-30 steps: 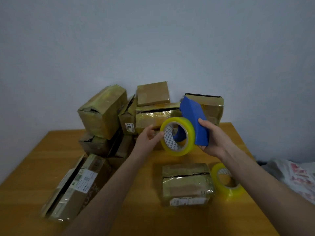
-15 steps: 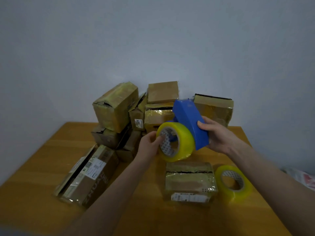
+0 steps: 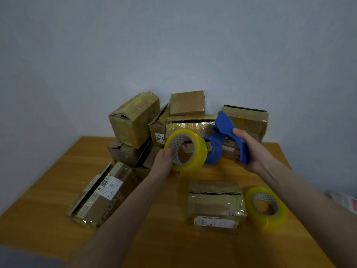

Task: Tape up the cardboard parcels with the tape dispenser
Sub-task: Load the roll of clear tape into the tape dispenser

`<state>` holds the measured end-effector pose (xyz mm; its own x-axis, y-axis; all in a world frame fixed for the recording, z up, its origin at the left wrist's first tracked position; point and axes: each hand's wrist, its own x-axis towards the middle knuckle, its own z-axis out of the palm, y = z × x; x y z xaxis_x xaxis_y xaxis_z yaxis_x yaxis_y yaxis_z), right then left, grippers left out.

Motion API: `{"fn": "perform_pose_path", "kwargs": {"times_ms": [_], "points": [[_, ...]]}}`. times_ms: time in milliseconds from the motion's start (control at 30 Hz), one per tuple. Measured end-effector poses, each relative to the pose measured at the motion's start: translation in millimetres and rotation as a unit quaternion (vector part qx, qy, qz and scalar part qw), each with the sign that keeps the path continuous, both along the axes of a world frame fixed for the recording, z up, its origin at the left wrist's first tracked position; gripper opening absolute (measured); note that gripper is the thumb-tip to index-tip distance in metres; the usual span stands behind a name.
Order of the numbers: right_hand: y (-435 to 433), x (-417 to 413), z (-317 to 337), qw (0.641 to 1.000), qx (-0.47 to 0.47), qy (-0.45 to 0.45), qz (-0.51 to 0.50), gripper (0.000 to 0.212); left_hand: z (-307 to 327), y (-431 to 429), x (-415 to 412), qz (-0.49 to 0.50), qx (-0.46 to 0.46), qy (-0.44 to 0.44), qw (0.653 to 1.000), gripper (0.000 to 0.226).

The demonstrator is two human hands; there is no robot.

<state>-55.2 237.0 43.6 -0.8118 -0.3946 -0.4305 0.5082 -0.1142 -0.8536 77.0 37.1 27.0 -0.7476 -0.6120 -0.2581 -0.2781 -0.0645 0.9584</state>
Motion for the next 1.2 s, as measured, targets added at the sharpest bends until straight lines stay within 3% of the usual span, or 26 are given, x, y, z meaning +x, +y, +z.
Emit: {"fn": "perform_pose_path", "kwargs": {"times_ms": [133,267,467,533,633,700,933,1000,1100,1200], "points": [[0.1,-5.2,-4.9,0.998,-0.009,-0.013,-0.06,0.04,20.0,-9.5,-3.2,-0.037,0.055,-0.011,0.998,0.029],[1.8,-11.2,-8.2,0.996,0.076,0.016,-0.033,0.052,33.1,-16.1,-4.5,-0.035,0.042,-0.016,0.998,0.039],[-5.7,-5.4,0.5,1.0,0.003,-0.02,0.01,0.042,39.6,-13.8,-13.7,-0.063,-0.138,-0.028,0.988,0.046],[-10.4,-2.9,2.9,1.0,-0.013,-0.019,0.013,0.043,39.2,-11.8,-18.1,-0.048,-0.081,-0.042,0.995,0.046],[-14.3,-0.1,4.6,0.998,-0.036,-0.041,0.003,0.04,37.4,-7.1,-20.4,-0.024,0.107,-0.051,0.993,0.042],[-17.6,1.8,5.3,0.996,-0.066,-0.059,0.007,0.035,35.4,-3.7,-22.2,-0.015,0.18,-0.048,0.982,0.04],[-31.3,10.8,2.6,0.991,-0.109,-0.073,0.01,0.035,33.8,10.4,-31.9,-0.042,0.196,-0.026,0.979,0.021],[-30.5,8.0,2.4,0.996,-0.081,-0.038,-0.005,0.04,30.1,9.6,-31.7,-0.048,0.163,-0.02,0.985,0.023],[-22.1,-3.8,3.7,0.998,-0.025,0.048,-0.022,0.046,27.6,-4.2,-31.4,-0.062,0.023,-0.031,0.997,0.031],[-5.8,-15.0,7.8,0.991,0.017,0.116,0.061,0.051,35.2,-24.4,-35.5,-0.108,-0.051,-0.065,0.991,0.039]]}}
